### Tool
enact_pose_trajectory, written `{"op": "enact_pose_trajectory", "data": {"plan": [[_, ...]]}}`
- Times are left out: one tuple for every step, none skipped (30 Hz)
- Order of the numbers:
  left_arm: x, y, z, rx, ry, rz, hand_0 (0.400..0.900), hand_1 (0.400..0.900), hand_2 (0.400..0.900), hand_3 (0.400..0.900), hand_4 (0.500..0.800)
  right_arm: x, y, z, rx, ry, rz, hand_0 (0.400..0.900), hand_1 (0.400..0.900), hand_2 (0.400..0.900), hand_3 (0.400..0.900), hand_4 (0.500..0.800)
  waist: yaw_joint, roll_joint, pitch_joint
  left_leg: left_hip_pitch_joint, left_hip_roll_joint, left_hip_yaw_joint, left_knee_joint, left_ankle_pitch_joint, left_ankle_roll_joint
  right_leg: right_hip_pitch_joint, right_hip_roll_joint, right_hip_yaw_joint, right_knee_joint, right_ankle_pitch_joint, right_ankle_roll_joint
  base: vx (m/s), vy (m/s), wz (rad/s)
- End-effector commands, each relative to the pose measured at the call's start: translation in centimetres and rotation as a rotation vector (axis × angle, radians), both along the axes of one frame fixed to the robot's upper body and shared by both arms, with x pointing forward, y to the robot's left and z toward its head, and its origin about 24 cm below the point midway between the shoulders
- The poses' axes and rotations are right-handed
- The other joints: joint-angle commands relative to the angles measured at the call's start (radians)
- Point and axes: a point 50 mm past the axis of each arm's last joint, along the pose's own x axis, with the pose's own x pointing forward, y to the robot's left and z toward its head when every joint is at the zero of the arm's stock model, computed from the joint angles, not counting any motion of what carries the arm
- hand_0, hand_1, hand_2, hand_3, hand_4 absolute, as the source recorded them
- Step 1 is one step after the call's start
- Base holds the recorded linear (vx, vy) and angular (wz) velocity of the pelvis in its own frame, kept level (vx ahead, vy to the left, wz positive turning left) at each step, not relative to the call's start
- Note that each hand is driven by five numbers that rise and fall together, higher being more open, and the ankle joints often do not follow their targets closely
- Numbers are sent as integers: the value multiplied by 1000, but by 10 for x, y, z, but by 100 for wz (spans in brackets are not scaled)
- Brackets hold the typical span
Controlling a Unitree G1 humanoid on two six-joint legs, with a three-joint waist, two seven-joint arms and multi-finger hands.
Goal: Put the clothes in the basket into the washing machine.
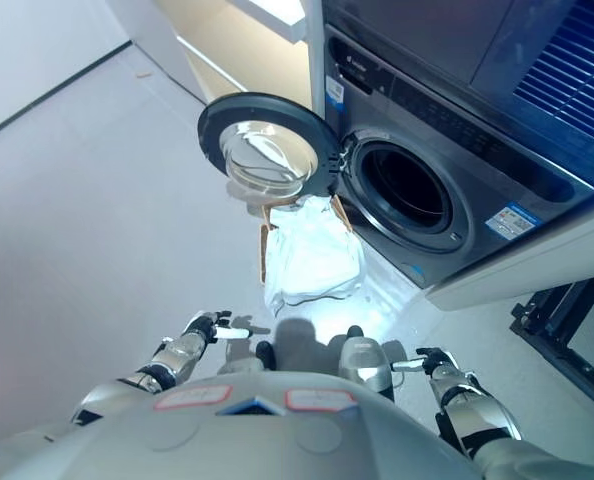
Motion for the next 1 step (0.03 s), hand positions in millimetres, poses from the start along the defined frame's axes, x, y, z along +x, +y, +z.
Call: {"op": "enact_pose_trajectory", "data": {"plan": [[21,16,8,53,-40,-2,900,900,900,900,800,9,-4,2,-3,2,-39,900,900,900,900,800,3,-49,1,-7,-54,-12,-9,-29,21,28,-52,36,-93,100,54,-2,7,-9]]}}
